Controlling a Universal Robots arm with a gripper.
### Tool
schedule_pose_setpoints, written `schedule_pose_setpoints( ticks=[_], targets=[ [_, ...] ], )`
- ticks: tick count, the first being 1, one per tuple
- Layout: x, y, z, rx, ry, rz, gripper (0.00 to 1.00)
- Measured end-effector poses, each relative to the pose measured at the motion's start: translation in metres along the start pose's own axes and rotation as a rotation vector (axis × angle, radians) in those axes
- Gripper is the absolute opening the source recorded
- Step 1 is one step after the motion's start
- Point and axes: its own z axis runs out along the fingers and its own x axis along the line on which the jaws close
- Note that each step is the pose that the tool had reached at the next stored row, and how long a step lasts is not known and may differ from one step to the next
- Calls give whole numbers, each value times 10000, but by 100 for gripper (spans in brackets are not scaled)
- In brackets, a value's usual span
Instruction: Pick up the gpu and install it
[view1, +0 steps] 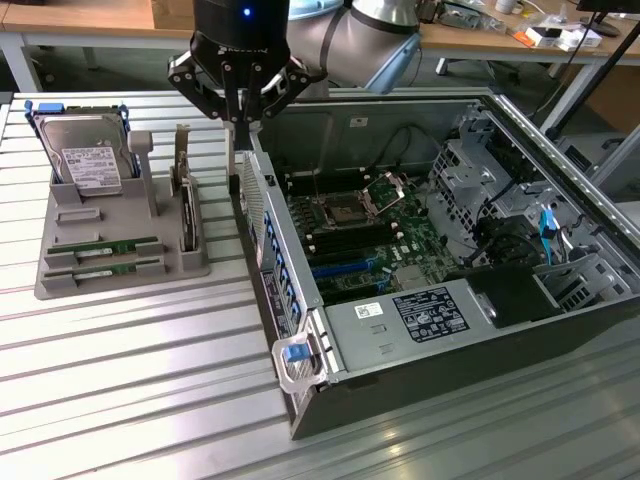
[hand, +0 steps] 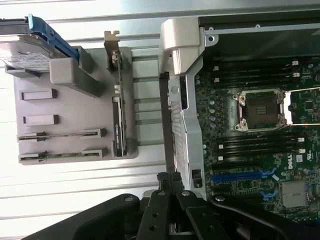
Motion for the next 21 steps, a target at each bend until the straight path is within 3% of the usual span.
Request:
schedule_pose_setpoints(
  ticks=[21],
  targets=[
    [323, -24, -10, 1, -1, 0, 10]
  ],
)
